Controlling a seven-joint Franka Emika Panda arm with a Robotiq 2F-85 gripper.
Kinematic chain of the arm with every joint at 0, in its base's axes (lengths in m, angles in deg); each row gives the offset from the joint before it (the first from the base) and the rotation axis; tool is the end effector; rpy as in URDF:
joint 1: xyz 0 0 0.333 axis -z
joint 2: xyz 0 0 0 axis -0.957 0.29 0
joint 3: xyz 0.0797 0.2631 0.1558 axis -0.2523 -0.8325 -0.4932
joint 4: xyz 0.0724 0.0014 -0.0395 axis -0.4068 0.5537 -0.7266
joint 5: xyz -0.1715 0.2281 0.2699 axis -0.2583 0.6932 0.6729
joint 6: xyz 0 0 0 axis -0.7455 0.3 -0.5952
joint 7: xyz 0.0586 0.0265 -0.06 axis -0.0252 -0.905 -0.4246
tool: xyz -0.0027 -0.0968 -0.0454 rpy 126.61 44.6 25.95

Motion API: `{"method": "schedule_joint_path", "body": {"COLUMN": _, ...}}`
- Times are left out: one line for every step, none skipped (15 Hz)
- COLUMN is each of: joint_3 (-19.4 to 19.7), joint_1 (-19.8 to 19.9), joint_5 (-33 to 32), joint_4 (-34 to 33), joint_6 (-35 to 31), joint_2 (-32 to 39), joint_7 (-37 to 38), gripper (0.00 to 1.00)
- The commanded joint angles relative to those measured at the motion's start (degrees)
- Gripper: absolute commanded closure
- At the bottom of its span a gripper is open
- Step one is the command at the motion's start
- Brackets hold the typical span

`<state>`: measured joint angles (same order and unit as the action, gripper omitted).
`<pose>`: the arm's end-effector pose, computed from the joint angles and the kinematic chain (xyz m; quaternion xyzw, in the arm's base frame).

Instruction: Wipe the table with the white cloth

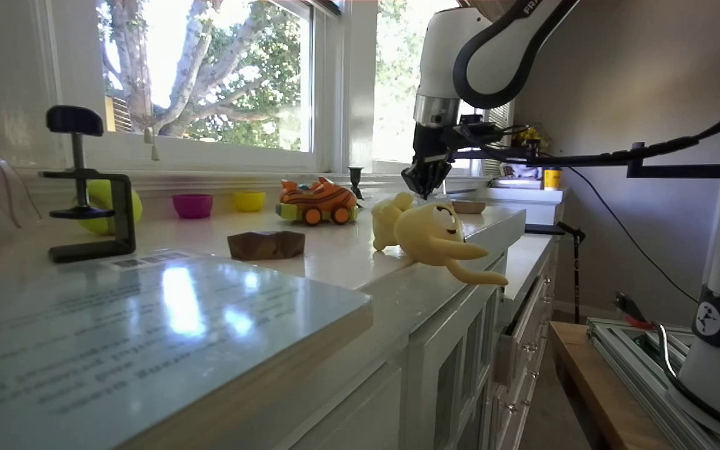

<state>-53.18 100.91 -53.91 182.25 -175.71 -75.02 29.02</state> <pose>0.3831 -0.2183 0.3635 0.9350 -0.2979 0.1272 0.1445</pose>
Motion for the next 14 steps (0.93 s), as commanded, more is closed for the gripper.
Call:
{"method": "schedule_joint_path", "body": {"joint_3": 1.0, "joint_1": -0.05, "joint_5": -2.8, "joint_4": 0.46, "joint_6": 1.87, "joint_2": -1.61, "joint_7": 2.34, "gripper": 1.0}}
{"method": "schedule_joint_path", "body": {"joint_3": 0.93, "joint_1": -0.97, "joint_5": -2.05, "joint_4": 0.76, "joint_6": 1.51, "joint_2": -1.8, "joint_7": 1.61, "gripper": 1.0}}
{"method": "schedule_joint_path", "body": {"joint_3": 0.66, "joint_1": -2.39, "joint_5": -0.86, "joint_4": 1.24, "joint_6": 0.82, "joint_2": -2.09, "joint_7": 0.5, "gripper": 1.0}}
{"method": "schedule_joint_path", "body": {"joint_3": 0.3, "joint_1": -4.18, "joint_5": 0.37, "joint_4": 1.81, "joint_6": 0.09, "joint_2": -2.49, "joint_7": -0.75, "gripper": 1.0}}
{"method": "schedule_joint_path", "body": {"joint_3": -0.11, "joint_1": -5.81, "joint_5": 1.14, "joint_4": 2.06, "joint_6": -0.41, "joint_2": -2.67, "joint_7": -1.61, "gripper": 1.0}}
{"method": "schedule_joint_path", "body": {"joint_3": -0.57, "joint_1": -7.86, "joint_5": 2.28, "joint_4": 2.39, "joint_6": -0.96, "joint_2": -2.94, "joint_7": -2.58, "gripper": 1.0}}
{"method": "schedule_joint_path", "body": {"joint_3": -0.93, "joint_1": -9.82, "joint_5": 3.52, "joint_4": 2.63, "joint_6": -1.52, "joint_2": -3.12, "joint_7": -3.57, "gripper": 1.0}}
{"method": "schedule_joint_path", "body": {"joint_3": -1.39, "joint_1": -11.58, "joint_5": 4.64, "joint_4": 2.78, "joint_6": -1.93, "joint_2": -3.31, "joint_7": -4.35, "gripper": 1.0}}
{"method": "schedule_joint_path", "body": {"joint_3": -1.75, "joint_1": -13.07, "joint_5": 5.69, "joint_4": 2.85, "joint_6": -2.34, "joint_2": -3.37, "joint_7": -5.0, "gripper": 1.0}}
{"method": "schedule_joint_path", "body": {"joint_3": -2.03, "joint_1": -14.13, "joint_5": 6.59, "joint_4": 2.83, "joint_6": -2.47, "joint_2": -3.32, "joint_7": -5.54, "gripper": 1.0}}
{"method": "schedule_joint_path", "body": {"joint_3": -2.21, "joint_1": -14.58, "joint_5": 7.01, "joint_4": 2.84, "joint_6": -2.28, "joint_2": -3.25, "joint_7": -5.77, "gripper": 1.0}}
{"method": "schedule_joint_path", "body": {"joint_3": -2.31, "joint_1": -14.59, "joint_5": 7.06, "joint_4": 2.87, "joint_6": -1.92, "joint_2": -3.13, "joint_7": -5.71, "gripper": 1.0}}
{"method": "schedule_joint_path", "body": {"joint_3": -2.27, "joint_1": -13.53, "joint_5": 5.92, "joint_4": 2.76, "joint_6": -1.11, "joint_2": -2.91, "joint_7": -4.7, "gripper": 1.0}}
{"method": "schedule_joint_path", "body": {"joint_3": -2.09, "joint_1": -12.43, "joint_5": 4.98, "joint_4": 2.77, "joint_6": -0.54, "joint_2": -2.89, "joint_7": -3.88, "gripper": 1.0}}
